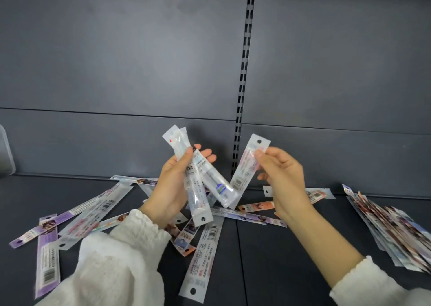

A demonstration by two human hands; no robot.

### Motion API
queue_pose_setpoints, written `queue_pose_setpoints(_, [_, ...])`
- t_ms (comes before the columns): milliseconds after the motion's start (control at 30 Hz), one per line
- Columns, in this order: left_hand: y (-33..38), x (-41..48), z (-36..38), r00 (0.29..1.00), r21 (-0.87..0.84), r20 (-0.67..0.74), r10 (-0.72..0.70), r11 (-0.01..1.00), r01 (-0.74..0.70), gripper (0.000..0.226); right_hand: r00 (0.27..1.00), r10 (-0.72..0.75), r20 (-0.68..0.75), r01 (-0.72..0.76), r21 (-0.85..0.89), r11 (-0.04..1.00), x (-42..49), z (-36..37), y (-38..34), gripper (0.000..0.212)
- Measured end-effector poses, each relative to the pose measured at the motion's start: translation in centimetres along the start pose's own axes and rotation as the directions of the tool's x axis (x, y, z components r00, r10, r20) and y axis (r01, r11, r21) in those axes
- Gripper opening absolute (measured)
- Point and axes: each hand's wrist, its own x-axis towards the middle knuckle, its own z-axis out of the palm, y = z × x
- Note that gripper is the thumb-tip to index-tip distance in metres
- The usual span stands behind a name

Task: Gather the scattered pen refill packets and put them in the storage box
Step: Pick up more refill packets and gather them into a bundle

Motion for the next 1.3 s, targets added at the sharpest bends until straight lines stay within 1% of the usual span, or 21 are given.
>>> queue_pose_setpoints(67, [-0.1, 0.1, -0.6, 0.999, 0.064, -0.043, -0.031, 0.997, 0.033, 0.018, 0.999, -0.034, -0.034, 0.035, 0.03, 0.999, 0.4, -0.6, -0.7, 0.01])
queue_pose_setpoints(167, [-0.7, -0.2, -0.4, 0.993, 0.17, -0.013, -0.113, 0.979, 0.114, 0.021, 0.997, -0.054, -0.045, 0.056, 0.023, 0.998, 0.7, -1.1, -1.2, 0.012])
queue_pose_setpoints(233, [-0.8, -0.6, 0.3, 0.984, 0.178, 0.039, -0.176, 0.97, 0.167, 0.021, 0.998, -0.047, -0.047, 0.048, 0.02, 0.999, 0.8, -1.2, -1.2, 0.013])
queue_pose_setpoints(300, [-0.9, -1.1, 1.1, 0.954, 0.151, 0.128, -0.271, 0.956, 0.251, 0.024, 1.0, -0.014, 0.004, 0.014, -0.014, 1.0, 0.6, -0.9, -0.7, 0.01])
queue_pose_setpoints(367, [-1.0, -1.8, 1.8, 0.902, 0.163, 0.231, -0.366, 0.928, 0.335, 0.032, 0.994, 0.022, 0.102, -0.01, -0.121, 0.993, 0.2, -0.3, 0.1, 0.006])
queue_pose_setpoints(400, [-1.2, -2.1, 2.0, 0.878, 0.181, 0.274, -0.393, 0.917, 0.354, 0.036, 0.991, 0.025, 0.135, -0.002, -0.168, 0.986, -0.1, 0.0, 0.5, 0.006])
queue_pose_setpoints(467, [-1.8, -2.4, 2.1, 0.858, 0.177, 0.317, -0.404, 0.914, 0.365, 0.039, 0.992, -0.01, 0.129, 0.039, -0.225, 0.974, -0.4, 0.4, 1.2, 0.006])
queue_pose_setpoints(533, [-2.2, -2.5, 2.2, 0.869, 0.151, 0.299, -0.395, 0.918, 0.366, 0.037, 0.994, -0.054, 0.098, 0.079, -0.271, 0.96, -0.4, 0.4, 1.5, 0.007])
queue_pose_setpoints(600, [-2.5, -2.6, 2.2, 0.89, 0.151, 0.251, -0.381, 0.923, 0.353, 0.033, 0.995, -0.067, 0.071, 0.085, -0.285, 0.955, -0.2, 0.2, 1.7, 0.007])
queue_pose_setpoints(700, [-2.8, -2.6, 2.2, 0.918, 0.179, 0.203, -0.342, 0.934, 0.308, 0.026, 0.999, -0.041, 0.033, 0.049, -0.269, 0.962, -0.1, 0.1, 2.0, 0.005])
queue_pose_setpoints(800, [-3.3, -2.8, 2.5, 0.937, 0.217, 0.174, -0.303, 0.94, 0.263, 0.027, 0.999, 0.012, 0.043, -0.001, -0.246, 0.969, -0.1, 0.1, 2.2, 0.003])
queue_pose_setpoints(867, [-3.6, -2.9, 2.6, 0.944, 0.243, 0.181, -0.275, 0.943, 0.228, 0.027, 0.997, 0.036, 0.066, -0.019, -0.237, 0.971, -0.1, 0.2, 2.2, 0.003])
queue_pose_setpoints(933, [-3.7, -3.0, 2.7, 0.943, 0.306, 0.218, -0.25, 0.935, 0.177, 0.029, 0.995, 0.065, 0.08, -0.044, -0.234, 0.971, -0.1, 0.3, 2.2, 0.006])
queue_pose_setpoints(1067, [-3.8, -3.4, 3.0, 0.933, 0.482, 0.27, -0.237, 0.872, 0.083, 0.027, 0.976, 0.18, 0.121, -0.142, -0.272, 0.952, 0.1, 0.3, 1.9, 0.026])
queue_pose_setpoints(1167, [-4.2, -3.5, 2.9, 0.907, 0.502, 0.294, -0.301, 0.856, 0.121, 0.031, 0.959, 0.243, 0.144, -0.191, -0.304, 0.933, 0.2, 0.0, 1.9, 0.02])
queue_pose_setpoints(1300, [-4.3, -3.6, 3.0, 0.897, 0.491, 0.261, -0.356, 0.85, 0.194, 0.043, 0.955, 0.276, 0.107, -0.238, -0.277, 0.931, 0.4, -0.5, 2.0, 0.017])
